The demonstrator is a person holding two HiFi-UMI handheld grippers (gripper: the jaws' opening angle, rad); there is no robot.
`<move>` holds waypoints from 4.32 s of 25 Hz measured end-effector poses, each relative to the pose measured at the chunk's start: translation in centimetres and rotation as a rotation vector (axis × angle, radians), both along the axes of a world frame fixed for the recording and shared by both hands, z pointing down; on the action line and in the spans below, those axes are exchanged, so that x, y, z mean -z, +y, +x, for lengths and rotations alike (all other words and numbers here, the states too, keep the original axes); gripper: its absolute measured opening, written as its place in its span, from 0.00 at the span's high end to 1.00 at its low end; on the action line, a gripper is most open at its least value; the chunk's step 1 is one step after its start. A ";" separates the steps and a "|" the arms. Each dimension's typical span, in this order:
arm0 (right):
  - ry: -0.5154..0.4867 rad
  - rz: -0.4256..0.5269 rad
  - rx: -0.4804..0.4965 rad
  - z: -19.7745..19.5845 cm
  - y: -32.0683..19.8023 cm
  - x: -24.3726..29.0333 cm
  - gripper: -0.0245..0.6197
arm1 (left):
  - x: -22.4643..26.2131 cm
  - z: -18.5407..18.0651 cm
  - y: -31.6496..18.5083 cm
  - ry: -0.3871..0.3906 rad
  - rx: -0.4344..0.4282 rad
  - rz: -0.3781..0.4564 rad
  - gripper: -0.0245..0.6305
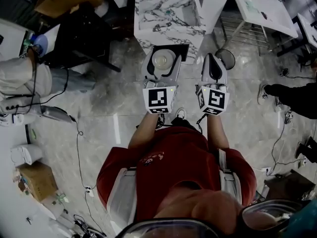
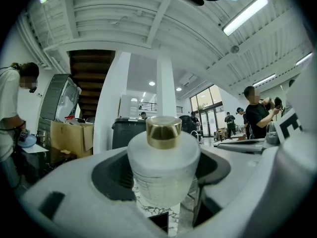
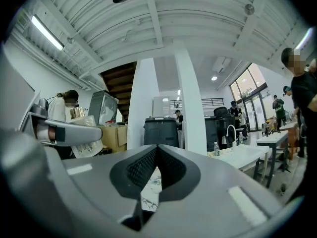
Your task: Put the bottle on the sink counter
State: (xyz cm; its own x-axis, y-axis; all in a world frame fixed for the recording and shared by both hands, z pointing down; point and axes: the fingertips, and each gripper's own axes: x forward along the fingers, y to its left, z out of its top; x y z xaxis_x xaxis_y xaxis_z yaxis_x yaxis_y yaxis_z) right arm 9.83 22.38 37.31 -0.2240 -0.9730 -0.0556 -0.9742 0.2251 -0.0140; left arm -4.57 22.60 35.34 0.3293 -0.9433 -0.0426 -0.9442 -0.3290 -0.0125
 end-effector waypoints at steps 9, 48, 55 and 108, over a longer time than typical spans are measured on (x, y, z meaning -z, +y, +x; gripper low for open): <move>-0.011 0.013 0.000 4.2 -3.0 0.0 0.96 | 0.4 3.8 -3.0 -0.003 0.012 0.010 0.45; 0.024 0.037 0.003 1.8 -16.3 -0.8 0.96 | 0.5 2.5 -16.8 0.017 -0.014 0.054 0.45; 0.030 0.020 0.000 0.1 -22.3 -1.2 0.96 | -0.2 1.2 -22.8 0.019 -0.028 0.029 0.45; 0.064 0.004 0.047 2.0 -52.3 0.6 0.96 | 0.9 4.7 -51.9 0.009 -0.041 -0.009 0.45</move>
State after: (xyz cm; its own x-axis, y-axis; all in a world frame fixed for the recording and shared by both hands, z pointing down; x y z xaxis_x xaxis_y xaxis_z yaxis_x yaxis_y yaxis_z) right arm 11.84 -29.93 36.68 -0.2727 -0.9611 -0.0437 -0.9614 0.2706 0.0493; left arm 0.09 -29.27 34.47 0.3673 -0.9294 -0.0374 -0.9300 -0.3675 -0.0011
